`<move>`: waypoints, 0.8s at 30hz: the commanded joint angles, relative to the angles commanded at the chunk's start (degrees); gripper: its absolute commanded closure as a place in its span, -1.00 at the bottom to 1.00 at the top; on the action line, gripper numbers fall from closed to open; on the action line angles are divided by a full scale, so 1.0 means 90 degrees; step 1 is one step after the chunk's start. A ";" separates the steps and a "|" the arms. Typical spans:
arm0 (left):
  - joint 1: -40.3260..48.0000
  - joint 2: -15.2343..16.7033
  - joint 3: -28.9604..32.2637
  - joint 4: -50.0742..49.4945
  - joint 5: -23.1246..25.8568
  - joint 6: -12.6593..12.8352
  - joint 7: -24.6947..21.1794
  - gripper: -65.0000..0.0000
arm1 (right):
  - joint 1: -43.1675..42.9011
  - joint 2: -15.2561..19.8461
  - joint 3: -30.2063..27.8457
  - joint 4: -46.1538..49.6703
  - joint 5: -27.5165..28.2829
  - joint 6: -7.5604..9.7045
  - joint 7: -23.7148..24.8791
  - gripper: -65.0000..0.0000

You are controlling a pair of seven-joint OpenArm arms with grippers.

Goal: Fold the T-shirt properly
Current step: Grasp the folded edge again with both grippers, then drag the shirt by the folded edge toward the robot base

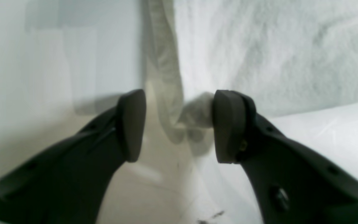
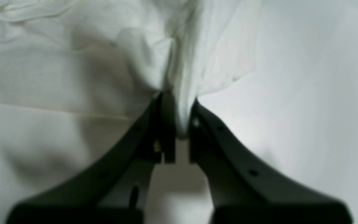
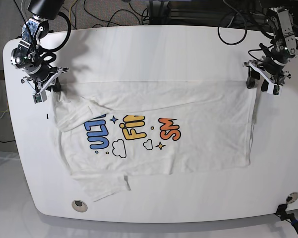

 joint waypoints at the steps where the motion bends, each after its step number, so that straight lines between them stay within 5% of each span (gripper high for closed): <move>1: 0.0000 0.0000 0.0010 0.0000 0.0000 0.0000 0.0000 0.58 | -0.0010 0.0000 0.0000 0.0000 0.0000 0.0000 0.0000 1.00; 3: 0.0000 0.0000 0.0010 0.0000 0.0000 0.0000 0.0000 1.00 | -0.0010 0.0000 0.0000 0.0000 0.0000 0.0000 0.0000 1.00; 17: 0.1123 -0.0020 0.0459 0.0821 -0.0010 0.0000 0.0000 1.00 | -0.1241 -0.0039 0.0059 0.0781 0.0010 -0.0010 -0.0068 1.00; 24: 0.2139 -0.0147 -0.0098 0.1397 -0.0010 -0.0010 0.0000 1.00 | -0.2198 -0.0420 0.0283 0.1377 0.0010 -0.0010 -0.0381 1.00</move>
